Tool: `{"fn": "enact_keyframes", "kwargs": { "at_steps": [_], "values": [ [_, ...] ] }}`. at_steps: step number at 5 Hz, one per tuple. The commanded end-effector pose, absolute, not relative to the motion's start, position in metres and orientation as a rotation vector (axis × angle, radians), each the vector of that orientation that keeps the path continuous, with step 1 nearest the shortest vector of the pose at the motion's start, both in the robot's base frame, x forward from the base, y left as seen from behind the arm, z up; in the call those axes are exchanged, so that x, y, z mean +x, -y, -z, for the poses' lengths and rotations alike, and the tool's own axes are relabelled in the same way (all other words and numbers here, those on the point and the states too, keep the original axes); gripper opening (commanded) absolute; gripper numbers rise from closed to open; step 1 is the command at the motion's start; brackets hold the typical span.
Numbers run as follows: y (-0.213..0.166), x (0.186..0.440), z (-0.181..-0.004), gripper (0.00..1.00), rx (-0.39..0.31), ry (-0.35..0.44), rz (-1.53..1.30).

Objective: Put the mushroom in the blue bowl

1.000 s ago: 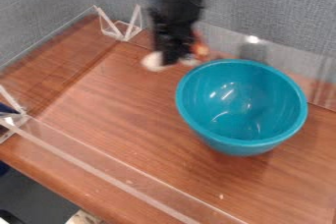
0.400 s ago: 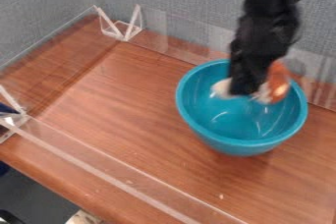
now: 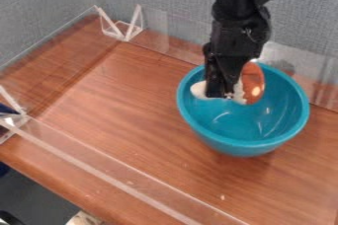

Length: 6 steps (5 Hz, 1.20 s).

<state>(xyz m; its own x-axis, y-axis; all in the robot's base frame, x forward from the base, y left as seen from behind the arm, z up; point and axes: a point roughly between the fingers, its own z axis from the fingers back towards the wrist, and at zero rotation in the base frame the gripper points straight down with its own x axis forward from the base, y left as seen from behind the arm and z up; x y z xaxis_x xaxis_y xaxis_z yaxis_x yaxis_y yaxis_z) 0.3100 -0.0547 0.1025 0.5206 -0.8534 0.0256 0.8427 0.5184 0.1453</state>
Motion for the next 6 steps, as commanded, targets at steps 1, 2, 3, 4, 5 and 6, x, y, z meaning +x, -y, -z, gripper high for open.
{"fn": "enact_keyframes", "kwargs": {
  "at_steps": [1, 2, 3, 4, 5, 6],
  "values": [
    [0.0607, 0.3103, -0.1234, 0.0, 0.146, 0.167, 1.058],
    [0.0654, 0.3086, -0.1239, 0.0, 0.149, 0.17, 1.094],
    [0.0689, 0.3068, -0.1251, 0.0, 0.155, 0.175, 1.125],
    [0.07, 0.305, -0.1269, 0.0, 0.161, 0.178, 1.144],
    [0.0695, 0.3035, -0.1292, 0.0, 0.167, 0.182, 1.157],
    [0.0692, 0.3023, -0.1304, 0.0, 0.172, 0.185, 1.171]
  ]
}}
